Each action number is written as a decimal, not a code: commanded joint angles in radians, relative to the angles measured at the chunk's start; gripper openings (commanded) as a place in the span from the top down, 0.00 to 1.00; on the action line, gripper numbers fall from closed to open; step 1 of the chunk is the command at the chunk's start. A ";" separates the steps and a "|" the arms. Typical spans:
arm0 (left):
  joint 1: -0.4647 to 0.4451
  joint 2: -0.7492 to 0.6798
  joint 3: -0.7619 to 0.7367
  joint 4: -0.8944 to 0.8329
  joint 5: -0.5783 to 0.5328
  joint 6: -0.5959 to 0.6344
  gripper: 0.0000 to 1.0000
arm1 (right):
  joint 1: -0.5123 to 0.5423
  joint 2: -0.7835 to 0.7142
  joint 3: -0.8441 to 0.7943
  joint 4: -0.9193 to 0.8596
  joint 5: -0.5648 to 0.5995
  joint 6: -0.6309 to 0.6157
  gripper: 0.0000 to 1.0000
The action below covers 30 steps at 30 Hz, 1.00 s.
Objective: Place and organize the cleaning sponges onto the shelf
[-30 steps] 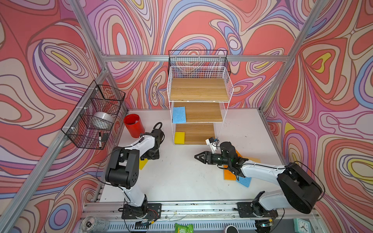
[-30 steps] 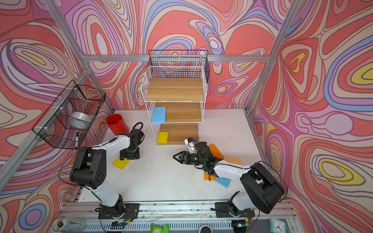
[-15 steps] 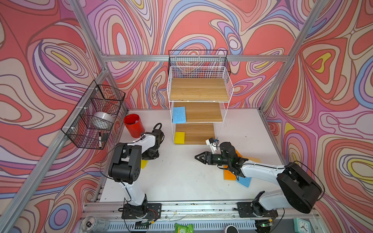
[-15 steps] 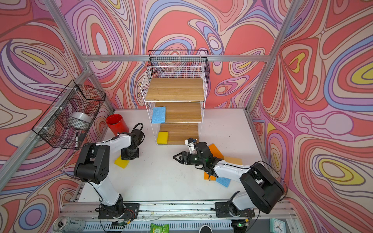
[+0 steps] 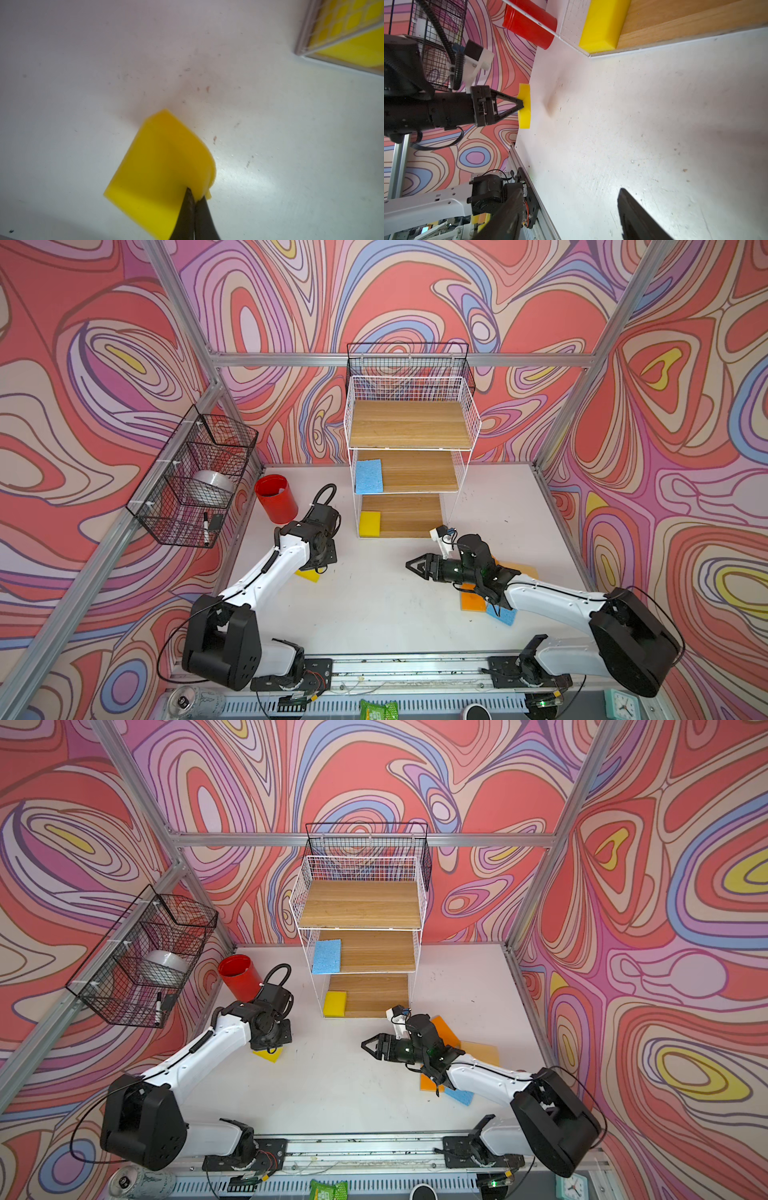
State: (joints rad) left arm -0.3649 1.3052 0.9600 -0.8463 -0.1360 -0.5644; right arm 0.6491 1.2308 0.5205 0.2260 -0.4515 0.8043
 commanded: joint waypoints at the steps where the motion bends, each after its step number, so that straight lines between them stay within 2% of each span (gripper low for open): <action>1: -0.079 -0.081 -0.054 -0.037 0.093 -0.104 0.98 | -0.002 -0.107 -0.019 -0.150 0.085 -0.024 0.20; 3: -0.142 -0.118 -0.077 -0.021 0.111 -0.152 0.98 | -0.002 -0.182 -0.022 -0.226 0.115 -0.033 0.16; 6: -0.249 -0.136 -0.079 -0.017 0.096 -0.219 0.98 | -0.002 -0.294 -0.034 -0.330 0.164 -0.033 0.14; 12: -0.438 -0.048 -0.012 0.051 0.073 -0.328 0.98 | -0.002 -0.467 -0.076 -0.456 0.199 0.013 0.17; 20: -0.518 0.231 0.116 0.243 0.136 -0.412 0.98 | -0.002 -0.586 -0.096 -0.595 0.235 0.031 0.18; 22: -0.526 0.299 0.161 0.264 0.138 -0.417 0.95 | -0.001 -0.605 -0.094 -0.624 0.247 0.026 0.18; 24: -0.535 0.353 0.202 0.286 0.142 -0.416 0.81 | -0.002 -0.618 -0.091 -0.647 0.256 0.020 0.18; 26: -0.542 0.388 0.228 0.324 0.148 -0.413 0.55 | -0.002 -0.622 -0.090 -0.664 0.262 0.015 0.18; 30: -0.548 0.422 0.258 0.357 0.158 -0.413 0.27 | -0.002 -0.612 -0.080 -0.690 0.282 0.004 0.20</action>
State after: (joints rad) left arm -0.9058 1.7172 1.1896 -0.5312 0.0166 -0.9569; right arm 0.6491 0.6174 0.4370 -0.4183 -0.2039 0.8265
